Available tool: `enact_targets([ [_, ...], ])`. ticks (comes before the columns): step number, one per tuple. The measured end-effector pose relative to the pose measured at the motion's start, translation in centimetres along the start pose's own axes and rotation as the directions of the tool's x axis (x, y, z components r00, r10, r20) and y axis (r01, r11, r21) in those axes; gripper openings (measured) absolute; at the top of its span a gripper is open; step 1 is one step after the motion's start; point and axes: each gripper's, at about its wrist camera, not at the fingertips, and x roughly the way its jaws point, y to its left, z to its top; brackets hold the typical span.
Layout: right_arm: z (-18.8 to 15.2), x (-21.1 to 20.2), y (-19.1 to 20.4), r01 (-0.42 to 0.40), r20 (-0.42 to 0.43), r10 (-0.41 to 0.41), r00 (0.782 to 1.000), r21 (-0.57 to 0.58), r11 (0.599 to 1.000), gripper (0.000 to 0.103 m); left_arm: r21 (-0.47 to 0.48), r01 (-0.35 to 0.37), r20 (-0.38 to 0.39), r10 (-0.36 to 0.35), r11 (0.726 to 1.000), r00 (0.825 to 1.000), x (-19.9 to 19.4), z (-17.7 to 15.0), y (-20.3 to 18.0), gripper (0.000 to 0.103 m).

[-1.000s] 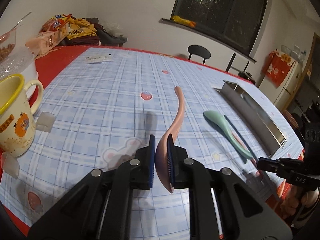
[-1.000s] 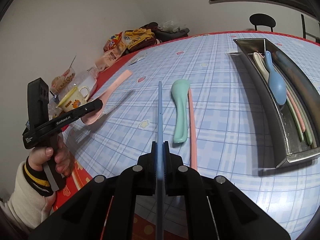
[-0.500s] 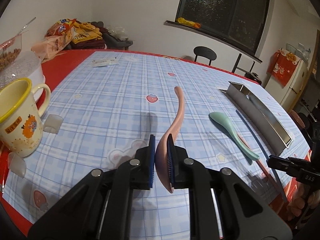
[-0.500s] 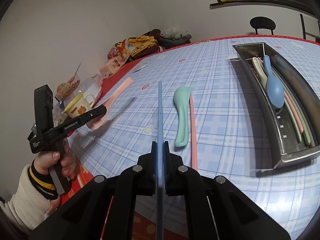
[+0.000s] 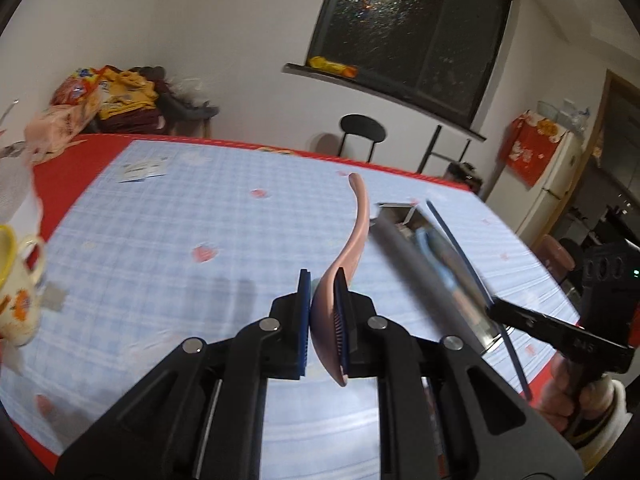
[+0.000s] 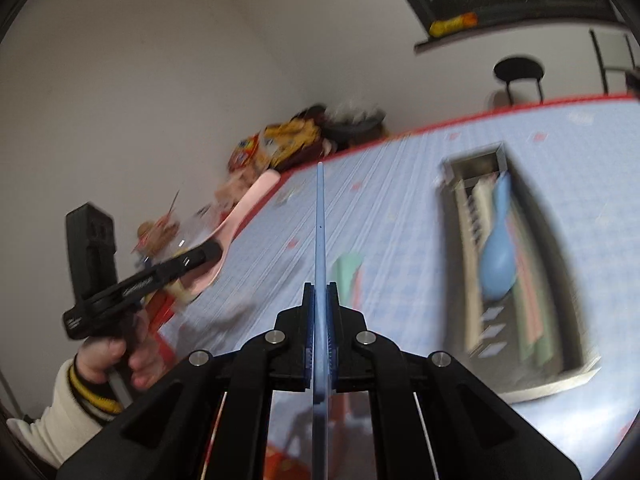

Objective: Organize utensils
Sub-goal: 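Carry the pink spoon and blue chopstick into the steel tray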

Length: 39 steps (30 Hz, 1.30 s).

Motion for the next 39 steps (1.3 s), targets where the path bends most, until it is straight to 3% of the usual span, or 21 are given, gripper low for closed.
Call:
enact_targets([
  [5, 3.9, -0.3, -4.6, 0.084, 0.051, -0.085, 0.995, 0.023, 0.996, 0.006, -0.044, 0.057, -0.01, -0.058, 0.997, 0.998, 3.4, 1.9, -4.5, 0.015],
  [10, 4.5, -0.2, -8.9, 0.049, 0.066, -0.058, 0.996, 0.131, 0.99, 0.006, -0.025, 0.047, -0.029, -0.048, 0.999, 0.998, 7.0, 2.6, -9.0, 0.015],
  [15, 4.3, -0.1, -10.9, 0.109, 0.036, -0.115, 0.993, 0.137, 0.985, 0.006, -0.056, 0.05, -0.072, -0.054, 0.997, 0.996, 11.4, 2.4, -11.8, 0.015],
  [20, 3.9, 0.8, -13.2, 0.15, -0.013, -0.15, 0.989, 0.2, 0.968, 0.006, -0.091, 0.055, -0.11, -0.065, 0.994, 0.992, 14.8, 1.8, -13.4, 0.015],
  [27, 3.5, 1.4, -13.7, 0.172, -0.035, -0.168, 0.985, 0.207, 0.963, 0.006, -0.09, 0.021, -0.137, -0.033, 0.996, 0.99, 17.5, 1.4, -14.2, 0.015],
  [39, 3.3, 2.4, -14.3, 0.198, -0.065, -0.188, 0.98, 0.22, 0.955, 0.006, -0.081, -0.03, -0.156, 0.017, 0.996, 0.988, 18.9, 0.9, -14.4, 0.015],
])
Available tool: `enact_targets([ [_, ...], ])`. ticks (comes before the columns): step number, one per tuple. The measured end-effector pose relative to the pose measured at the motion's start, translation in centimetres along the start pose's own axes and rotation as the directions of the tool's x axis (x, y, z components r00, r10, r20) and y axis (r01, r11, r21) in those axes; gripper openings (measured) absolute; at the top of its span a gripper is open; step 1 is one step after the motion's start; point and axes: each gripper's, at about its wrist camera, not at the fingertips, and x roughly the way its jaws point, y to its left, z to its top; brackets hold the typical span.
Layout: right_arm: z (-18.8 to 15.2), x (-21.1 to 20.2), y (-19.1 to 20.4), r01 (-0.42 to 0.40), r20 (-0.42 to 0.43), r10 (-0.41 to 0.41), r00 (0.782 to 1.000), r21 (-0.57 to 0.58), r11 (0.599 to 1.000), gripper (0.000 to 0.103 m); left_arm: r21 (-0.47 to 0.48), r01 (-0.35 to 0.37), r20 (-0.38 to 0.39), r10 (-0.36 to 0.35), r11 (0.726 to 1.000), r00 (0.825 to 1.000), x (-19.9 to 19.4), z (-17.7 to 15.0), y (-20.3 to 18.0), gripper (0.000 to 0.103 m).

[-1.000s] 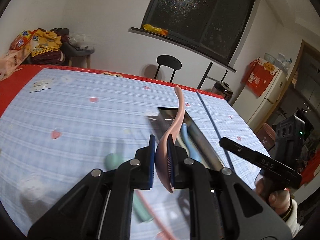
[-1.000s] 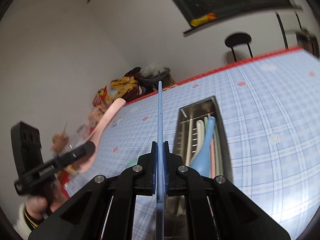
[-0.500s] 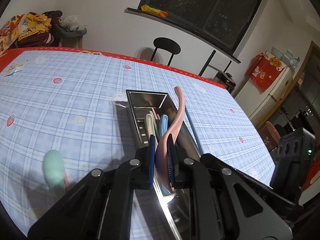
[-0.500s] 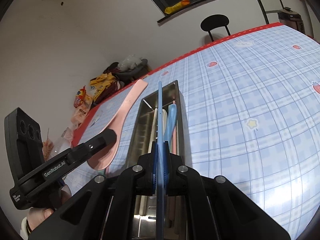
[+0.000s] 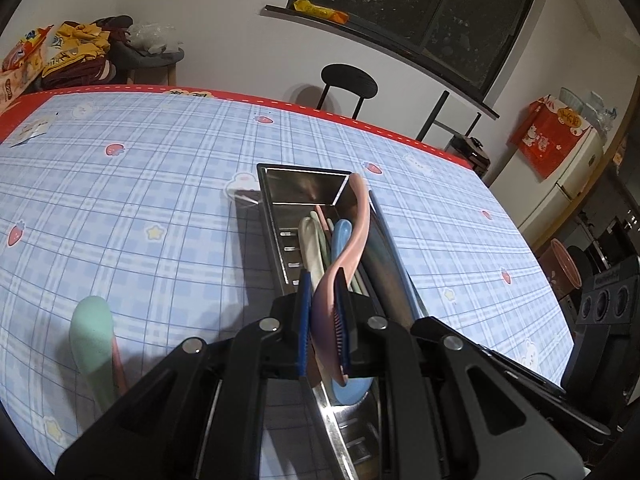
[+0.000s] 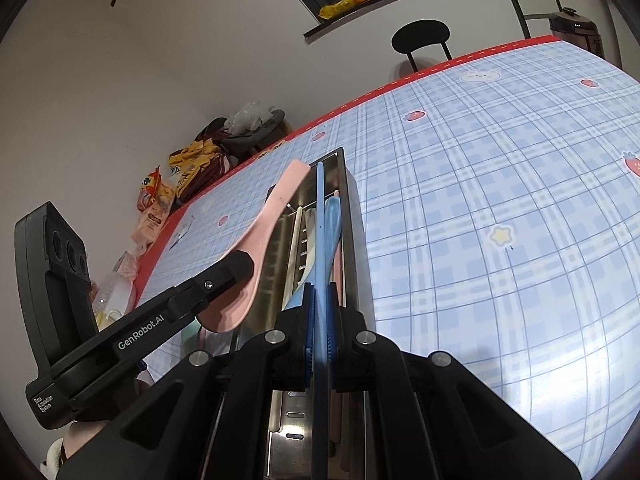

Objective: Organize utensils
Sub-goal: 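Carry the pink spoon and blue chopstick into the steel tray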

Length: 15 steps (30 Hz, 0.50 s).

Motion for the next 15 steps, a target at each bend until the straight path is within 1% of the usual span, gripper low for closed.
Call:
enact_targets([
  [15, 0.07, -0.18, -0.15, 0.01, 0.007, -0.01, 1.0, 0.005, 1.0, 0.007, 0.007, -0.031, -0.009, 0.031, 0.999, 0.999, 0.63, -0.08, -0.39, 0.015],
])
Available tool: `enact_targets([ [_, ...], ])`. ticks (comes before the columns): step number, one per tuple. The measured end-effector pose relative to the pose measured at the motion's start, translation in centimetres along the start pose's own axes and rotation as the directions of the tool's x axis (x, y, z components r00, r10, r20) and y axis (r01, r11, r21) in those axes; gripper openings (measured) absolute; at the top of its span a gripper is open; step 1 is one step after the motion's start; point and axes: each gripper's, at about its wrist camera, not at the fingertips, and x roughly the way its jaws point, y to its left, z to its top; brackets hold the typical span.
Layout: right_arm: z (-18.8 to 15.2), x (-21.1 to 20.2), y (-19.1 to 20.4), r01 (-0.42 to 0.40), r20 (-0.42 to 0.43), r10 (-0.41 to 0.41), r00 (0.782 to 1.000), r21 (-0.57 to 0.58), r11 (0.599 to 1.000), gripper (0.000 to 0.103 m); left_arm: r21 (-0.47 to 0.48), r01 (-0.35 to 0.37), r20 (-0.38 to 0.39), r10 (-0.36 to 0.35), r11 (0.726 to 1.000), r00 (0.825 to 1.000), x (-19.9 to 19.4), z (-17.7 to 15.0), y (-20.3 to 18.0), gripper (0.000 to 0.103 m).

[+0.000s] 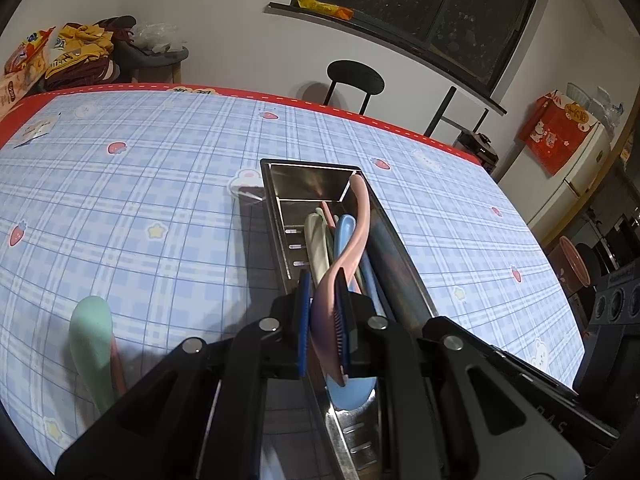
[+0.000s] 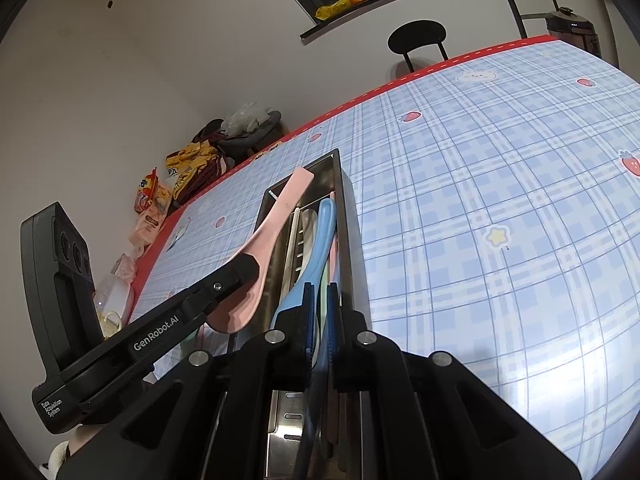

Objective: Organize utensils
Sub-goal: 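Open both tools to release the pink spoon and blue chopstick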

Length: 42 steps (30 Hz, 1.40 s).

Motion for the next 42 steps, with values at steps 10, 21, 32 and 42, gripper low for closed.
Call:
enact_targets([
  [10, 0.2, -0.8, -0.2, 0.028, 0.033, -0.028, 0.999, 0.006, 1.0, 0.009, 0.025, -0.006, -0.001, 0.006, 1.0, 1.0, 0.2, 0.2, -0.5, 0.016],
  [21, 0.2, -1.0, -0.3, 0.031, 0.035, -0.031, 0.999, 0.015, 0.999, 0.009, 0.063, -0.075, 0.036, 0.073, 0.995, 0.997, 0.4, 1.0, -1.3, 0.029],
  [32, 0.5, -3.0, -0.8, 0.12, 0.149, -0.124, 0.981, 0.039, 0.992, 0.088, 0.119, -0.105, 0.169, 0.084, 0.987, 0.982, -5.9, 1.7, 0.5, 0.088],
  [42, 0.2, -4.1, -0.4, 0.279, 0.259, -0.276, 0.926, 0.022, 0.96, 0.097, 0.128, -0.184, 0.235, 0.15, 0.975, 0.96, -12.6, -0.1, 5.4, 0.097],
])
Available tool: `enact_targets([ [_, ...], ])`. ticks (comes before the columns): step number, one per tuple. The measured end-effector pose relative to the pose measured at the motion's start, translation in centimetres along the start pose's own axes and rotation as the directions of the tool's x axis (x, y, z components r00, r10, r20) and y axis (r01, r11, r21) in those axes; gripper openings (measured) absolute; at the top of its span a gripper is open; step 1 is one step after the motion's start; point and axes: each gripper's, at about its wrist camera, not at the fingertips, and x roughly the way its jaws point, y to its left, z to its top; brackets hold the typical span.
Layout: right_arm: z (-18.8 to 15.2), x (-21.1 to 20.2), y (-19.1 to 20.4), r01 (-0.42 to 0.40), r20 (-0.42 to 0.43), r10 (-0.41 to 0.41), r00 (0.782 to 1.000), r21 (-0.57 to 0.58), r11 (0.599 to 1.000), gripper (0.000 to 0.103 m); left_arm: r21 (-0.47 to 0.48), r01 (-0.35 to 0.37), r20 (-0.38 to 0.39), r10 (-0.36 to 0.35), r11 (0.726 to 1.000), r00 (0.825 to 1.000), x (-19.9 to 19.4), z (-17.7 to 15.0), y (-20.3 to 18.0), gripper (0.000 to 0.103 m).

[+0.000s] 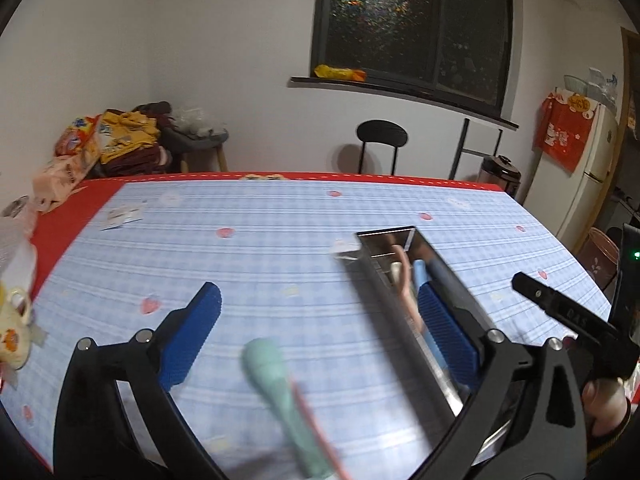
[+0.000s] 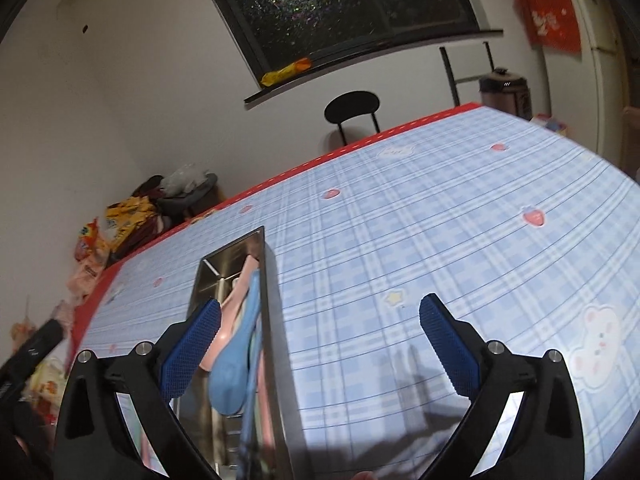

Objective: Organize utensils
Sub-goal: 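Move both tools back over the mint spoon and pink chopstick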

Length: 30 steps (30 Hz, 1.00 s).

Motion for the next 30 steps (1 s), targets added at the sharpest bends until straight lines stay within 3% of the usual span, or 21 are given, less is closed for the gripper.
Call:
enact_targets([
  [6, -1.4, -1.7, 1.5, 0.069, 0.044, -0.066, 0.997, -0.082, 0.994, 0.097, 0.003, 0.004, -0.006, -0.004, 1.0, 1.0, -2.5, -1.5, 4.1, 0.097],
  [13, -3.5, -6.1, 4.1, 0.085, 0.123, -0.066, 0.99, -0.159, 0.984, 0.097, 0.022, 0.038, -0.023, -0.038, 0.999, 0.999, -3.5, -3.5, 6.8, 0.097],
  [21, -6.5, -7.7, 6.1, 0.104, 0.052, -0.095, 0.994, -0.208, 0.973, 0.097, 0.021, 0.088, -0.047, -0.087, 0.996, 0.995, -3.7, -6.2, 8.5, 0.097],
  [25, -7.8, -7.8, 7.6, 0.053, -0.003, -0.056, 0.998, -0.25, 0.967, 0.097, 0.022, 0.106, -0.059, -0.104, 0.994, 0.993, -3.5, -7.3, 8.9, 0.097],
  [30, -9.5, -7.9, 10.3, -0.014, -0.068, -0.009, 0.998, -0.33, 0.944, 0.071, 0.032, 0.128, -0.072, -0.126, 0.991, 0.989, -3.2, -8.5, 9.4, 0.097],
])
